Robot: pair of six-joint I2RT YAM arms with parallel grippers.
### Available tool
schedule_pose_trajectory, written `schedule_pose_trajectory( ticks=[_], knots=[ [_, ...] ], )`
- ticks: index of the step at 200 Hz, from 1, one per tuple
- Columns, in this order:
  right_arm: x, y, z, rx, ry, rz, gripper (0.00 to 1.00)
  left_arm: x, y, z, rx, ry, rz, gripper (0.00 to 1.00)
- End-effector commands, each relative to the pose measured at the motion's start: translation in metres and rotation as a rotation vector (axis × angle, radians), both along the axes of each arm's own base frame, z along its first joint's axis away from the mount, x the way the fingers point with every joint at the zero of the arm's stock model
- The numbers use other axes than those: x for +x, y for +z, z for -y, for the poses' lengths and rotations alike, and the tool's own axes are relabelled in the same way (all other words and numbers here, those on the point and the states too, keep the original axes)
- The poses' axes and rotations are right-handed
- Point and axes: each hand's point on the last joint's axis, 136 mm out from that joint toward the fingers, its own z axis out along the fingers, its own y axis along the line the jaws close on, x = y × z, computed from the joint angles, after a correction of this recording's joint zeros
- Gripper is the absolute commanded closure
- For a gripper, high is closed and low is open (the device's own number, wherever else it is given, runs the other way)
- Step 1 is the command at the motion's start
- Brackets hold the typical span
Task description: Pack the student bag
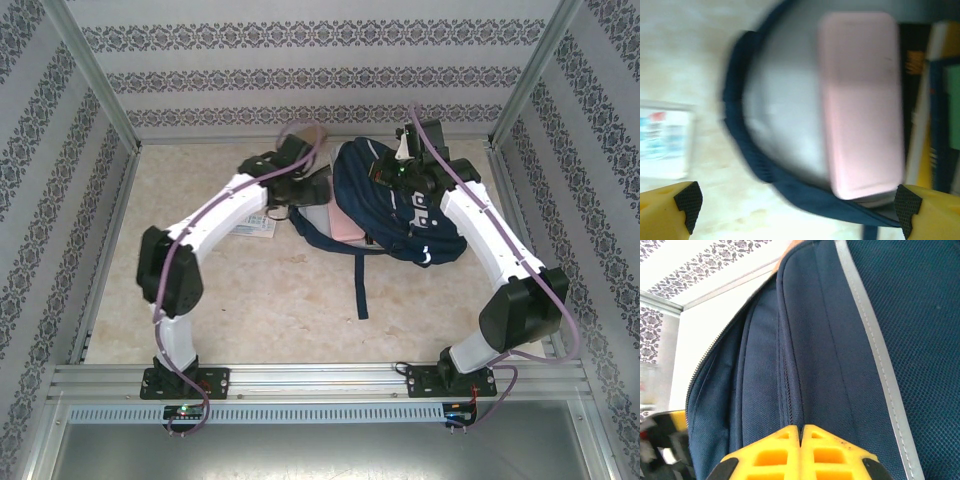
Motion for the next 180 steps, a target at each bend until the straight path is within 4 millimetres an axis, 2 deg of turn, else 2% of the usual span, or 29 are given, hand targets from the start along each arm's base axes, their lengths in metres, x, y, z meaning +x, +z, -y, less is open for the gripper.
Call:
schedule_pose_trajectory(
  ticks=[1, 16, 36, 79, 107, 144, 167, 180],
  knots=[
    [0.003, 0.013, -0.012, 0.053, 0.021, 0.050, 1.00, 0.002, -0.010, -0.068, 0.061, 0.185, -0.015, 0.06],
    [0.002, 0.012, -0.016, 0.056, 0.030, 0.046, 1.00, 0.001, -0.026, -0.104, 0.067, 0.297, -0.062, 0.17],
    [0.001, 0.010, -0.021, 0.053, 0.043, 0.044, 1.00, 0.001, -0.047, -0.139, 0.059, 0.410, -0.097, 0.26],
    [-0.001, 0.007, -0.020, 0.044, 0.045, 0.039, 1.00, 0.011, -0.083, -0.175, 0.078, 0.499, -0.165, 0.31],
    [-0.002, 0.001, -0.024, 0.044, 0.055, 0.025, 1.00, 0.029, -0.097, -0.179, 0.131, 0.469, -0.176, 0.31],
    [-0.004, -0.022, -0.039, 0.020, 0.103, -0.042, 0.99, 0.051, -0.128, -0.161, 0.092, 0.411, -0.233, 0.39],
    [-0.007, -0.036, -0.050, -0.016, 0.138, -0.066, 0.96, 0.053, -0.144, -0.146, 0.056, 0.371, -0.267, 0.42],
    [-0.009, -0.041, -0.053, -0.046, 0.149, -0.068, 0.92, 0.048, -0.151, -0.136, 0.054, 0.334, -0.283, 0.43]
  ],
)
